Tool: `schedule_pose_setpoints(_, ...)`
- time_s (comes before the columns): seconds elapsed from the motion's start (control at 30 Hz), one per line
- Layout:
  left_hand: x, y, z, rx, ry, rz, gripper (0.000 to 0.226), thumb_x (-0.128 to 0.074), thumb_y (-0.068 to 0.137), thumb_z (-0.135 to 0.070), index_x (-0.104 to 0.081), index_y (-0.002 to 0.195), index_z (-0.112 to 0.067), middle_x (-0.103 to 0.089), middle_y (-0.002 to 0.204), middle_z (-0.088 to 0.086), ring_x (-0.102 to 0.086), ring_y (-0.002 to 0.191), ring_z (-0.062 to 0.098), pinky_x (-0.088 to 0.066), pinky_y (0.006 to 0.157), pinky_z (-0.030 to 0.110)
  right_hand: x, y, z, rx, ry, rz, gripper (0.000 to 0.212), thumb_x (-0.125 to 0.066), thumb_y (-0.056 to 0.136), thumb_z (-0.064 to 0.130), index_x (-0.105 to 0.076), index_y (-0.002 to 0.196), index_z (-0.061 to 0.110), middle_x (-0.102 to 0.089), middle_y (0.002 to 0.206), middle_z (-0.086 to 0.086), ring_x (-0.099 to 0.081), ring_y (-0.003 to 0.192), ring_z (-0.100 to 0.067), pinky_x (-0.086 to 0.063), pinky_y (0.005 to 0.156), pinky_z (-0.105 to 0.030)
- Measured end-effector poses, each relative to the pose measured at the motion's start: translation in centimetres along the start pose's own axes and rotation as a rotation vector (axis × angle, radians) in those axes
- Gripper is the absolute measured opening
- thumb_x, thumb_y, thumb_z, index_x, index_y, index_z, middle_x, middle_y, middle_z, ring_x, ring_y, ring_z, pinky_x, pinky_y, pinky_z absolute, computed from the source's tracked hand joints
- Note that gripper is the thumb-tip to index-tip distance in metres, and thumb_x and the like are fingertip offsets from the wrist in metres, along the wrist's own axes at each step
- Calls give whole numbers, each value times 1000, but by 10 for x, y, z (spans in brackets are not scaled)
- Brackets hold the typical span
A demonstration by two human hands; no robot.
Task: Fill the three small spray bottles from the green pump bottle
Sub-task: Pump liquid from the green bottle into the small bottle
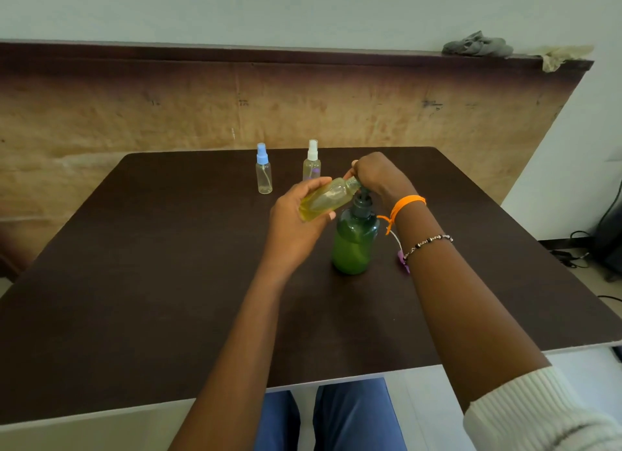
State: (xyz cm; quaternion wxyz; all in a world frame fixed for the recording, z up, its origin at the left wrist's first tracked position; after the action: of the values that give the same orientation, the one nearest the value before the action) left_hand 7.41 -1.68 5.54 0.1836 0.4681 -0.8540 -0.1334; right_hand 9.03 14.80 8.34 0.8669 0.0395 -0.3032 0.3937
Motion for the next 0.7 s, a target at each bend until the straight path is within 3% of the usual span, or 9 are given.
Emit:
schedule_pose_setpoints(0.1, -1, 1, 2, 5, 17, 11, 51, -70, 70, 7, -65, 116, -15, -68, 112, 2, -63, 102, 11, -51, 92, 29, -4, 1, -5, -25, -69, 31, 31, -35, 95, 7, -65, 90, 3, -57, 81, -11, -49, 65, -20, -41, 56, -28)
schedule_pose_setpoints(0.17, -2, 0, 3, 22, 12, 8, 51, -70, 70, 7, -64, 115, -16, -68, 112, 1, -63, 102, 11, -50, 93, 31, -2, 0, -6, -29, -41, 1, 29, -36, 94, 7, -64, 87, 3, -57, 77, -10, -50, 64, -20, -39, 52, -27)
schedule_pose_setpoints(0.3, -3, -3, 2, 15, -12, 1, 52, -72, 69, -1, -63, 116, -21, -66, 115, 2, -62, 106, 12, -50, 96, 37, -1, -1, -2, -10, -17, 1, 32, -36, 94, 16, -64, 94, 1, -63, 97, -14, -53, 72, -23, -45, 67, -32)
schedule_pose_setpoints(0.4, -1, -4, 2, -9, -9, -9, 53, -69, 64, -12, -63, 116, -24, -63, 116, 5, -61, 108, 13, -50, 95, 38, -1, 0, 0, -6, 2, -1, 39, -35, 89, 24, -67, 95, 4, -63, 94, -15, -55, 75, -26, -50, 76, -39)
schedule_pose_setpoints(0.5, -2, -3, 4, -11, -21, -2, 53, -70, 65, -9, -63, 115, -25, -63, 116, 5, -61, 107, 14, -50, 95, 38, -2, 0, -1, -4, 16, -2, 34, -37, 93, 17, -66, 93, 0, -61, 94, -16, -52, 73, -24, -45, 73, -37)
schedule_pose_setpoints(0.63, -2, -3, 6, -12, -29, -9, 51, -69, 63, -12, -62, 111, -29, -64, 114, 5, -62, 106, 14, -51, 93, 36, -3, -8, -3, 26, 6, 37, 26, -35, 95, 7, -60, 103, 2, -50, 100, -14, -46, 91, -25, -43, 85, -38)
schedule_pose_setpoints(0.7, -2, -3, 7, -7, -42, -8, 51, -71, 64, -10, -62, 111, -29, -65, 114, 4, -62, 105, 12, -51, 91, 33, -4, -6, -2, 29, -3, 21, 29, -37, 94, 8, -61, 107, 1, -50, 99, -13, -46, 90, -25, -42, 83, -37)
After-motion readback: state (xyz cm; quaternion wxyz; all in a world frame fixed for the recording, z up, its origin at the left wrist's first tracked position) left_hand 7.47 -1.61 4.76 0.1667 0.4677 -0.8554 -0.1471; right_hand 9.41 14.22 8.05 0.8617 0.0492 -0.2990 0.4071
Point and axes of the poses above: each hand's wrist, its own y-axis towards the middle knuckle, its own x-axis out of the back of the hand, z = x × y, the point moved 4 cm from there along y, towards the middle knuckle
